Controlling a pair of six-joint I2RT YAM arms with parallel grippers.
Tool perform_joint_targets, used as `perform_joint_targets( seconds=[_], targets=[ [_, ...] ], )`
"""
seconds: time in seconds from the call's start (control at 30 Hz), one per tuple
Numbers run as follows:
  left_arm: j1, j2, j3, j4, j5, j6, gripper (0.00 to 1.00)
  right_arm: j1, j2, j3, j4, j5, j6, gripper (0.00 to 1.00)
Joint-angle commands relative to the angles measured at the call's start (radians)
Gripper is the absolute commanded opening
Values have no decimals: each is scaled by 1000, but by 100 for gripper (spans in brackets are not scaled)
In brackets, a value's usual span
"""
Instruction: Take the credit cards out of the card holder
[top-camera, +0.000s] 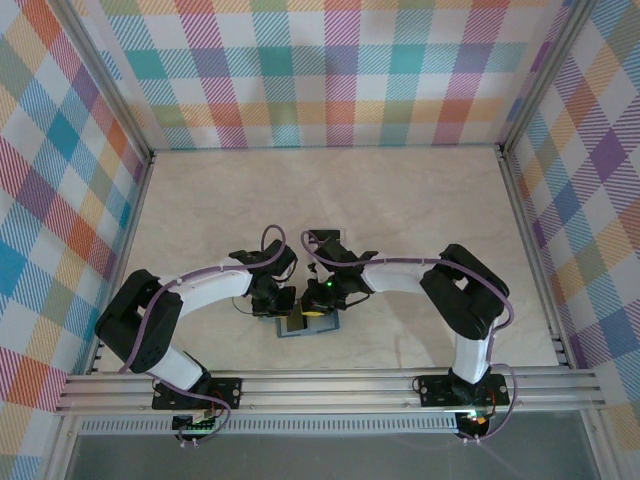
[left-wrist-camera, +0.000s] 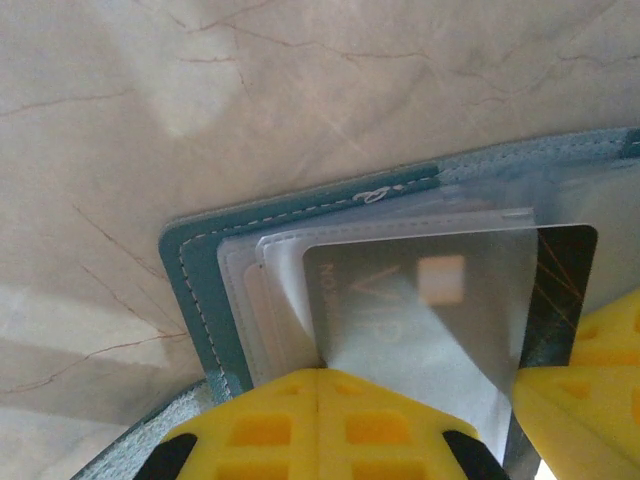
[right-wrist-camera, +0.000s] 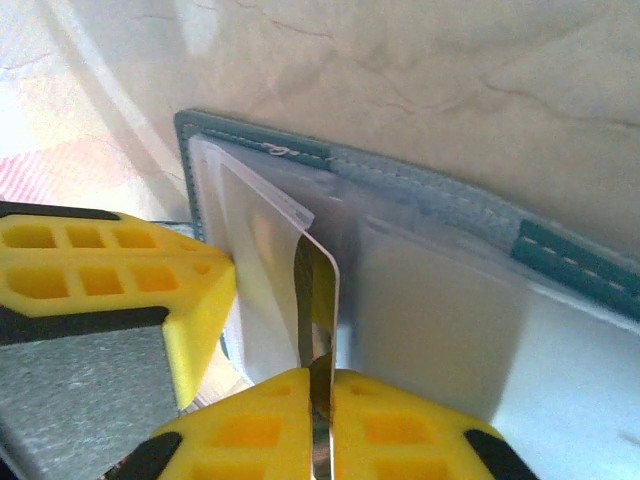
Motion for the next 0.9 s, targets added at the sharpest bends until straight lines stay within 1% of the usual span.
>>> perform_joint_targets(
  seconds=[0.0, 0.27, 0.5, 0.6, 0.77, 0.87],
  targets=[
    [-17, 57, -49, -52, -53, 15, 0, -3, -40, -15, 32, -21, 13, 9],
    [-16, -2, -43, -65, -59, 10, 0, -14, -64, 45, -295, 160, -72, 2],
    [-17, -35, -36, -68, -50, 7, 0, -14, -89, 99, -449, 270, -111, 0],
    [-17, -41, -40, -65, -47, 10, 0, -12, -83, 116, -462, 271, -120, 0],
    [-17, -32, -23, -63, -30, 18, 0, -7, -71, 105, -366, 177, -92, 2],
    [-17, -26, -12, -64, -25, 25, 0, -7, -73, 77, -277, 121, -54, 11]
  ],
)
